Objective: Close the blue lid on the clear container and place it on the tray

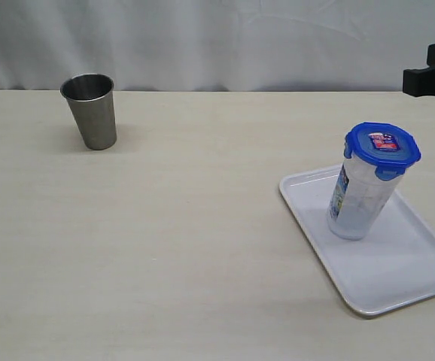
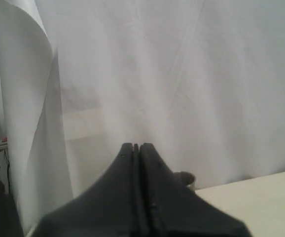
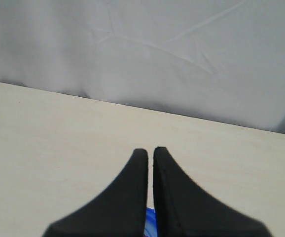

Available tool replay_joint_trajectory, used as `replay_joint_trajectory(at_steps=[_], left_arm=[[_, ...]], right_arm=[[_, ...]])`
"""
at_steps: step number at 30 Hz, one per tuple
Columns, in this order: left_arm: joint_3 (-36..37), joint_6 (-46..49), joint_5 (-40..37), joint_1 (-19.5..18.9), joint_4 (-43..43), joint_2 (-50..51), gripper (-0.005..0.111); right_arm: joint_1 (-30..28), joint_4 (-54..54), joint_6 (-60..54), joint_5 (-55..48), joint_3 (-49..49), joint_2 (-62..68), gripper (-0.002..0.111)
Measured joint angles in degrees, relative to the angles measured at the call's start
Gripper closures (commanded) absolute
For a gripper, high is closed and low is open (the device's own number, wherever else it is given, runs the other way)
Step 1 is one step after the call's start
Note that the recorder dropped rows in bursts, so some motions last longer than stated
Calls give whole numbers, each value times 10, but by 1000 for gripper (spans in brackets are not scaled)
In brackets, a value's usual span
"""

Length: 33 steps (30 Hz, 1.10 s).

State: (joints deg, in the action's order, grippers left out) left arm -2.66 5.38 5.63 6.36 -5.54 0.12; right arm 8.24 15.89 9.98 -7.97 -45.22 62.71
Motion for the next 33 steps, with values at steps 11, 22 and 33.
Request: replay_joint_trajectory(at_steps=[11,22,33], left_arm=[[25,-8,-84,-3,1,0,107],[25,-8,-240,-3,13,0,107],[25,-10,-247,-3,26,0,107]], right_arm=[[0,0,0,0,0,0,104],[0,0,0,0,0,0,104],[0,0,0,0,0,0,104]])
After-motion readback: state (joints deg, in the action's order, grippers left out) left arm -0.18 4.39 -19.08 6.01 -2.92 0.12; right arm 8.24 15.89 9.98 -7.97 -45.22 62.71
